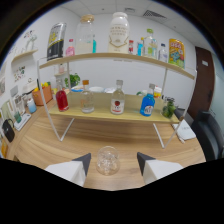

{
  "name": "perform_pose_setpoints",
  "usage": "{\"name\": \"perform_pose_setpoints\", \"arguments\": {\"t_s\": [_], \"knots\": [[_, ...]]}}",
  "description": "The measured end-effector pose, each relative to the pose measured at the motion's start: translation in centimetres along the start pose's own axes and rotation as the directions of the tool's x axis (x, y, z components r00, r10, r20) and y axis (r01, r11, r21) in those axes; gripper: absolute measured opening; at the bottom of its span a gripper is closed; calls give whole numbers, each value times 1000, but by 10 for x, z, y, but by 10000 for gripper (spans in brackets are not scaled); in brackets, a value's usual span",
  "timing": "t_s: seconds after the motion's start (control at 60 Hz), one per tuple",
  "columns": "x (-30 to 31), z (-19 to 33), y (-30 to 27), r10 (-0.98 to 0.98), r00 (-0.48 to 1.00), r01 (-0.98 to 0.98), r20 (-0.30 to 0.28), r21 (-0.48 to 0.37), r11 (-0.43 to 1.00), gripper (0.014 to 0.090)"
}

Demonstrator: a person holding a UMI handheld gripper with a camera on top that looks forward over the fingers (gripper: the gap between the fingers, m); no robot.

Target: Make me a cup of Mount Fuji.

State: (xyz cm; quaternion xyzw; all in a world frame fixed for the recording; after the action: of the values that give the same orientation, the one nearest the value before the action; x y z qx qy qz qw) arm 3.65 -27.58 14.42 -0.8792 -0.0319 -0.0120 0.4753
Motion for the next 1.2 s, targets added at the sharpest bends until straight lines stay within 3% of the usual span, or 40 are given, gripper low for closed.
{"name": "perform_pose_setpoints", "arguments": {"t_s": [0.183,0.333,0.583,0.8,0.967,1.117,1.2], "knots": [[-1,-15,13,14,999,-15,-33,-15,1000,857],[-30,-30,23,63,998,-63,-3,6,998,858],[-81,-7,-62,76,994,-93,81,232,968,866],[-81,65,-127,59,998,-67,38,306,950,856],[-81,106,-136,60,998,-66,31,278,958,648],[-79,121,-131,41,999,-39,-1,265,963,370],[-81,120,-132,44,999,-45,9,274,961,365]]}}
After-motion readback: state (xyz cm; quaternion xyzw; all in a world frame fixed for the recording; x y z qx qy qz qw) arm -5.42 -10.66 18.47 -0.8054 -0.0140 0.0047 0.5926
